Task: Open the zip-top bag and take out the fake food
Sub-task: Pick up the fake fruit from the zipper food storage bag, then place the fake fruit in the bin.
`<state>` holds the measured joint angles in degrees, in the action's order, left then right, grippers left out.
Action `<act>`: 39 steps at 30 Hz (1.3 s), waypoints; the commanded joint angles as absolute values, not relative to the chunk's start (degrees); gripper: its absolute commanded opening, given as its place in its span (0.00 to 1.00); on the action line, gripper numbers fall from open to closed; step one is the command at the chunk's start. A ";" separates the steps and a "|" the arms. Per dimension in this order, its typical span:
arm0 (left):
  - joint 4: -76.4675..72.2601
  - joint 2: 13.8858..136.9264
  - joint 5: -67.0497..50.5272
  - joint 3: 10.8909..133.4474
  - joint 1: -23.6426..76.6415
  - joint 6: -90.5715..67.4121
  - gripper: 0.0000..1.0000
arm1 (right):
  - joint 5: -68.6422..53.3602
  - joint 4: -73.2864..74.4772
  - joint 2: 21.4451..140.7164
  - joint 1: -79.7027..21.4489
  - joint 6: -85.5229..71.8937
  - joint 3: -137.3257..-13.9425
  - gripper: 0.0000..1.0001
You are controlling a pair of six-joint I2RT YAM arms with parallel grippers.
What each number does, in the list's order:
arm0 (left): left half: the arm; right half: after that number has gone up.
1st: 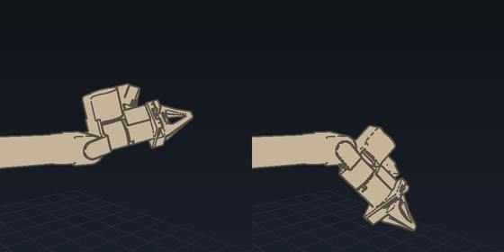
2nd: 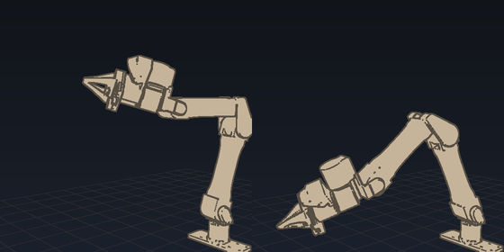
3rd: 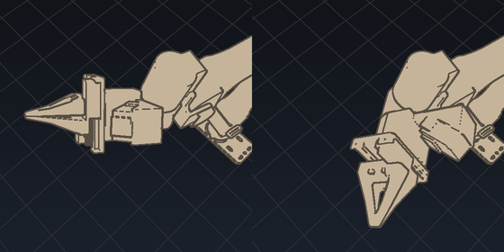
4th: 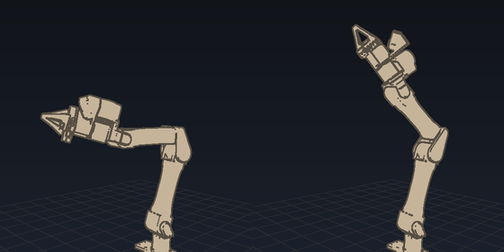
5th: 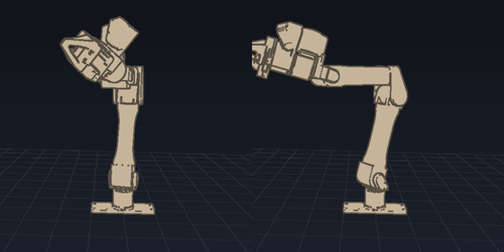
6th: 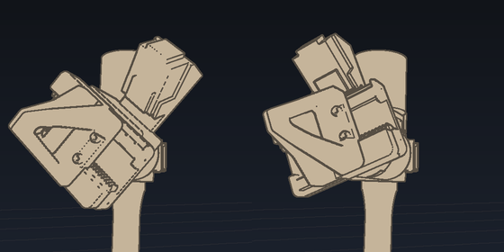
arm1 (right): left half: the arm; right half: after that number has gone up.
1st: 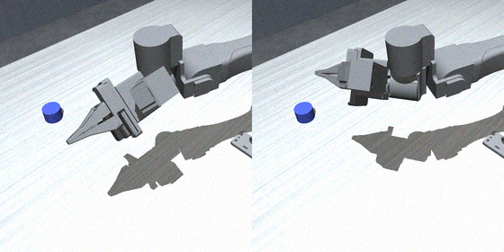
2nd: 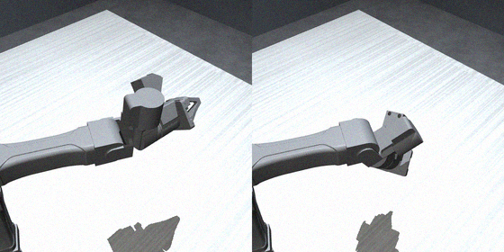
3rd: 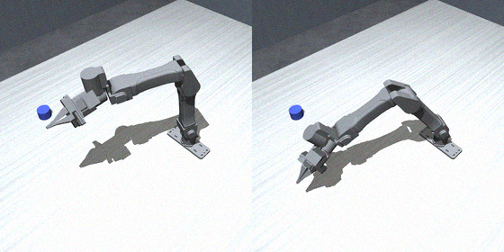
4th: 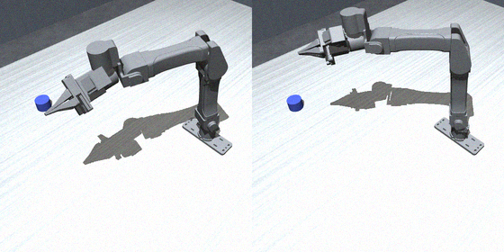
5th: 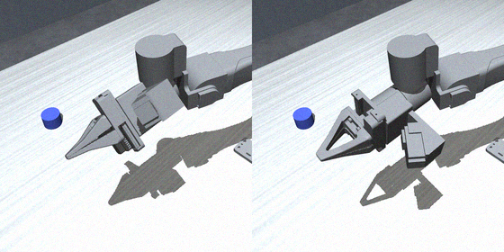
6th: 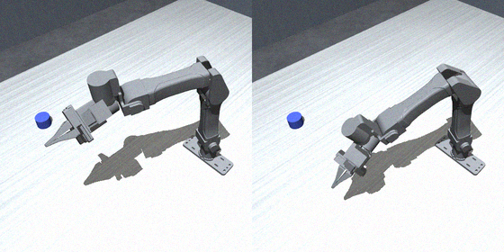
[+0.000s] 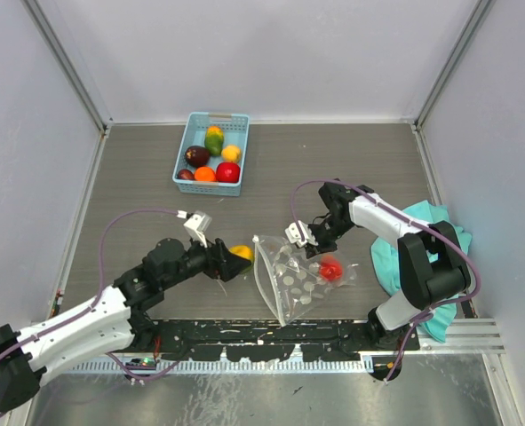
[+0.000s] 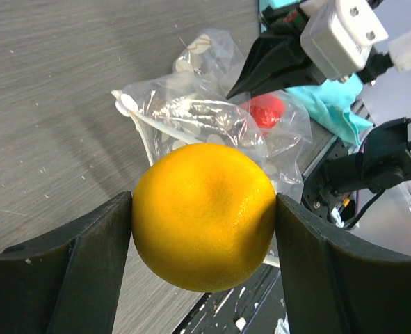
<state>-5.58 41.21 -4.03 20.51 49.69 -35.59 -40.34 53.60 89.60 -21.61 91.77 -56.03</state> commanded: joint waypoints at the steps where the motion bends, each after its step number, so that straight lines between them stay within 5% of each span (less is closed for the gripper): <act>1: -5.10 41.34 -9.76 25.29 45.61 -35.52 0.31 | -41.79 53.99 87.61 -21.33 92.63 -56.33 0.01; 39: -10.92 63.72 -24.54 38.76 19.56 -38.97 0.30 | -42.36 54.40 87.63 -20.84 92.99 -56.34 0.01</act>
<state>-7.46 63.09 -22.79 35.38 20.88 -38.24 -40.40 53.63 89.60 -21.12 92.03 -56.03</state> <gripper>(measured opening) 0.743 0.048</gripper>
